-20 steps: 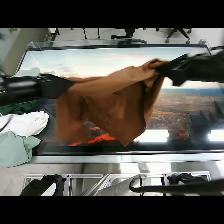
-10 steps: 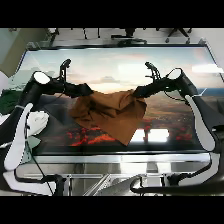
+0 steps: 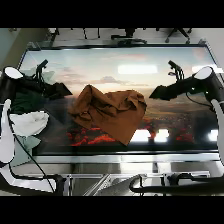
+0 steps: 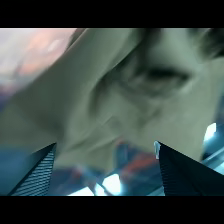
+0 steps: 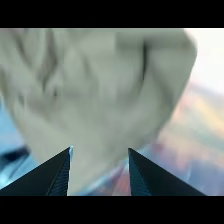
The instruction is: Fold the shirts.
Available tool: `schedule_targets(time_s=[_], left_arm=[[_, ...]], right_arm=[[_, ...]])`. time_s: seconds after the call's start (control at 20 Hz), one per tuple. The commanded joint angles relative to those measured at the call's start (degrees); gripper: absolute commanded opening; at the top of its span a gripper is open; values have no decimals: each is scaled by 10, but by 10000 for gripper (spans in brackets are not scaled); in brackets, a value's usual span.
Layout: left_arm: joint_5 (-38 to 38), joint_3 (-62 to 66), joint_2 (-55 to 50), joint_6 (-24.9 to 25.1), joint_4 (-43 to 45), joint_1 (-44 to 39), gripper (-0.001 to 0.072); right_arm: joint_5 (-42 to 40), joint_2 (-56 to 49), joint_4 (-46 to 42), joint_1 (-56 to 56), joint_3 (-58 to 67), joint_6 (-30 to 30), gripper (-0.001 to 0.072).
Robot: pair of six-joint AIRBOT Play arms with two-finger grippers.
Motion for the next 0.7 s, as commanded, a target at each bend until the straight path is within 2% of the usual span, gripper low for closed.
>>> schedule_targets(time_s=[0.0, 0.15, 0.3, 0.55, 0.6, 0.65], left_arm=[[52, -137, 41, 0, 90, 24, 699], [142, -205, 40, 31, 95, 13, 699], [197, -196, 7, 55, 96, -12, 700], [187, -84, -94, 61, 96, -59, 699], [177, -65, -110, 62, 96, -65, 698], [166, -46, -127, 61, 96, -69, 666]], right_arm=[[-18, 95, 0, -1, -186, 16, 416], [-108, 143, 51, 27, -331, 13, 416], [-191, 134, 73, 80, -386, 14, 416], [-304, 58, 125, 157, -387, 12, 416], [-307, 42, 147, 162, -387, -5, 416], [-306, 26, 175, 163, -387, -28, 415]])
